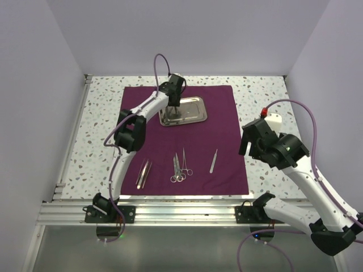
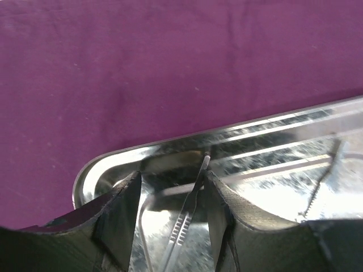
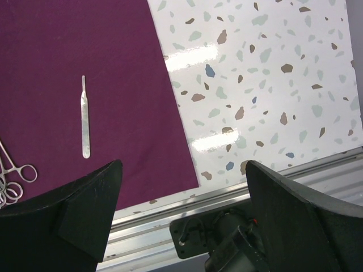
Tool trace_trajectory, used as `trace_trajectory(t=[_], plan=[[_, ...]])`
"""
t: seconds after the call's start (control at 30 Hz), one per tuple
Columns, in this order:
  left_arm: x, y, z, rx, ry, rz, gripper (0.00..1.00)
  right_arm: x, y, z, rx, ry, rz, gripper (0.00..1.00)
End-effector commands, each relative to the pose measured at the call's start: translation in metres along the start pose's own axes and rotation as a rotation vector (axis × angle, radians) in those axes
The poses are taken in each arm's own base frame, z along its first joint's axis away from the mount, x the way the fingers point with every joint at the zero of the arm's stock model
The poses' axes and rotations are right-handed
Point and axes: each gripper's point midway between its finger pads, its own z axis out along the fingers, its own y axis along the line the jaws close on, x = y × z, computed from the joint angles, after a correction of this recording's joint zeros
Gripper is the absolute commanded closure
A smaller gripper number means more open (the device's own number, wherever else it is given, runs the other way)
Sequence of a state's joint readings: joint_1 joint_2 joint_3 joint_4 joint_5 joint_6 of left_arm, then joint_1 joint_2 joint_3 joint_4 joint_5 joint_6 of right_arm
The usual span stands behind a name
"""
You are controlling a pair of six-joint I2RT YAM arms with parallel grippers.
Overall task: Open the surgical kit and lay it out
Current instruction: Pick up the medical item from the container.
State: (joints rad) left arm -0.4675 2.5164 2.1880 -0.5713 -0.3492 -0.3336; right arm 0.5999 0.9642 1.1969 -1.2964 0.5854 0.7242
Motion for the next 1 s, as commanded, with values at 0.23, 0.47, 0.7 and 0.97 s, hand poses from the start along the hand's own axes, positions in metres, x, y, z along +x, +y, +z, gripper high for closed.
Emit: trace_trajectory(t=[0.23,0.47,0.7,0.97], plan=[[0.031,0.032,0.026,-0.082,0.108,-0.007,0.57,-0.015,0.007,0.002,0.008,-0.036,0.013,0.06],[0.052,0.028,0.035,-0.061,0.162,-0.004,0.77,-0.017,0.011,0.005,0.008,-0.034,0.016,0.06],[0.067,0.022,0.041,-0.016,0.208,-0.007,1.0,-0.015,0.011,0.006,0.009,-0.028,0.015,0.06],[0.013,0.009,0.006,0.087,0.105,-0.07,1.0,-0.015,0.009,0.002,-0.006,-0.044,0.031,0.06]])
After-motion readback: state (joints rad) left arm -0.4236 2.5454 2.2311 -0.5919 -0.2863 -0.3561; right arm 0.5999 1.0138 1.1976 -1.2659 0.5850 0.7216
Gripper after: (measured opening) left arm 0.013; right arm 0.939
